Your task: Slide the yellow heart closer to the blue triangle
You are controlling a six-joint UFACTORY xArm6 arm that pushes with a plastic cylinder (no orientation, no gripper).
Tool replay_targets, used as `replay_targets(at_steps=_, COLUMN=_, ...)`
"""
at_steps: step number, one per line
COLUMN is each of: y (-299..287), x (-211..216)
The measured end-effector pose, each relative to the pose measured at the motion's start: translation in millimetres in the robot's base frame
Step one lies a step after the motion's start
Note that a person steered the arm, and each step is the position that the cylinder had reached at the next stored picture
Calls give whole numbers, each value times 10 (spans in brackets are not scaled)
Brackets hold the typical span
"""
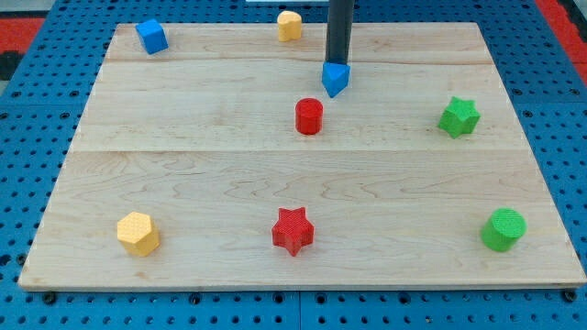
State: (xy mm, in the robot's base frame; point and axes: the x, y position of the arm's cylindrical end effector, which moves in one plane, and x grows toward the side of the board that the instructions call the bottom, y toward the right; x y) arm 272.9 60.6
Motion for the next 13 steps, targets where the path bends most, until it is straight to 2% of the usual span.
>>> replay_targets(at_steps=1, y=107, x=-657)
replay_targets(at_steps=2, y=-90, x=-800)
replay_targets(at_steps=4, y=-981, x=-783)
replay_targets(at_steps=6, y=-2431, x=510)
replay_targets(at_steps=7, y=-2391, x=346)
replay_targets(at_steps=9, y=-2110, x=-728)
replay_targets(at_steps=10, y=-1873, x=-817)
replay_targets(at_steps=11, y=-774, x=-585)
replay_targets(at_steps=12, y=-439, x=-521)
replay_targets(at_steps=13, y=395, x=-768)
